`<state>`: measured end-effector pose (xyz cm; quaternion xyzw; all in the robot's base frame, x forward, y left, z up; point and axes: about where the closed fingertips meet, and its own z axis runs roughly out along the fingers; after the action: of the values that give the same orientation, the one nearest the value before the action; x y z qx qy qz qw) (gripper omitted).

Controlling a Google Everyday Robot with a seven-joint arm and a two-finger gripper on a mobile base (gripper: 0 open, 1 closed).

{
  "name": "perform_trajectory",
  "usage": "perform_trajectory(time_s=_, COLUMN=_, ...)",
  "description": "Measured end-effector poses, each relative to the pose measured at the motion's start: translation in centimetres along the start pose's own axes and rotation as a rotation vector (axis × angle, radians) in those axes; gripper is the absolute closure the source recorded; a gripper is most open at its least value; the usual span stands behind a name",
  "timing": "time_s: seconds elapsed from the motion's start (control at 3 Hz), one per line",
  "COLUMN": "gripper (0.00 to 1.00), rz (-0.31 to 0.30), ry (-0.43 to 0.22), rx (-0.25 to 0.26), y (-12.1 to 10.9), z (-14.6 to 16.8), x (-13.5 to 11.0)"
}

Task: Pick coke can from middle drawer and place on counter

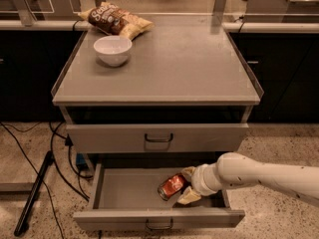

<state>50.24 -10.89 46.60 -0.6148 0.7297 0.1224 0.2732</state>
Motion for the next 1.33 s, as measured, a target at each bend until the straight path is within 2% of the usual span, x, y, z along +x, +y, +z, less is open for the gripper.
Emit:
perform_trajectory(time_s=0.33, gripper=0.09, rz=-0.008, ry=-0.018, rx=-0.011, y=-0.7, z=2.0, x=-0.3)
perform_trajectory(time_s=0.67, gripper=0.09, rz=-0.01, ry=-0.031, rx=-0.014, y=-1.0, z=3.1, x=-0.4)
perform_trajectory(time_s=1.0, gripper=0.35, rz=-0.004, ry=-0.03, rx=-0.014, y=-1.7, z=3.9, x=-0.3)
perform_trajectory(time_s=1.33, gripper=0.44, rz=0.002, ry=-0.025, rx=-0.014, y=-1.9, z=4.2, x=-0.1)
